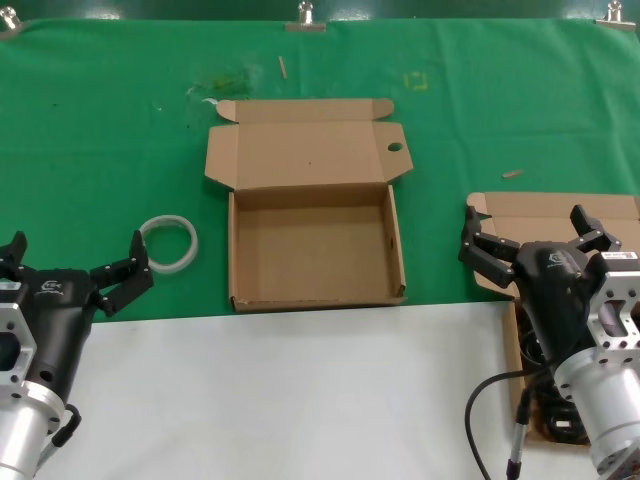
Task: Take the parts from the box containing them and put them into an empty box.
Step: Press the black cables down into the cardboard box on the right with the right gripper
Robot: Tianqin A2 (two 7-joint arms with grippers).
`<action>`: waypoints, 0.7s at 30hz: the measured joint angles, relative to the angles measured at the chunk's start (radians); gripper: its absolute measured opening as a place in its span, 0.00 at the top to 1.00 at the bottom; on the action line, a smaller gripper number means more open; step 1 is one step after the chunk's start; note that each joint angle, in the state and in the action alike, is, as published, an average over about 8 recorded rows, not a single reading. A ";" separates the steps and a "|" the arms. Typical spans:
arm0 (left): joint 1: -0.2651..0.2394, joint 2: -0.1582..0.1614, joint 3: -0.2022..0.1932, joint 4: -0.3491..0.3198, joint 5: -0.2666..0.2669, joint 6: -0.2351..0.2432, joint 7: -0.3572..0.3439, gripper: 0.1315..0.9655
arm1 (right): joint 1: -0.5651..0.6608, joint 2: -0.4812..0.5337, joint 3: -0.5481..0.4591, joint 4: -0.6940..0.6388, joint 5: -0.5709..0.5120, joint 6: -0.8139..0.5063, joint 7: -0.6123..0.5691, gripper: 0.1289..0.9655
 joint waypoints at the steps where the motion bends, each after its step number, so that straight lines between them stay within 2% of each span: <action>1: 0.000 0.000 0.000 0.000 0.000 0.000 0.000 0.00 | 0.000 0.000 0.000 0.000 0.000 0.000 0.000 0.00; 21: 0.000 0.000 0.000 0.000 0.000 0.000 0.000 0.00 | 0.000 0.000 0.000 0.000 0.000 0.000 0.000 0.00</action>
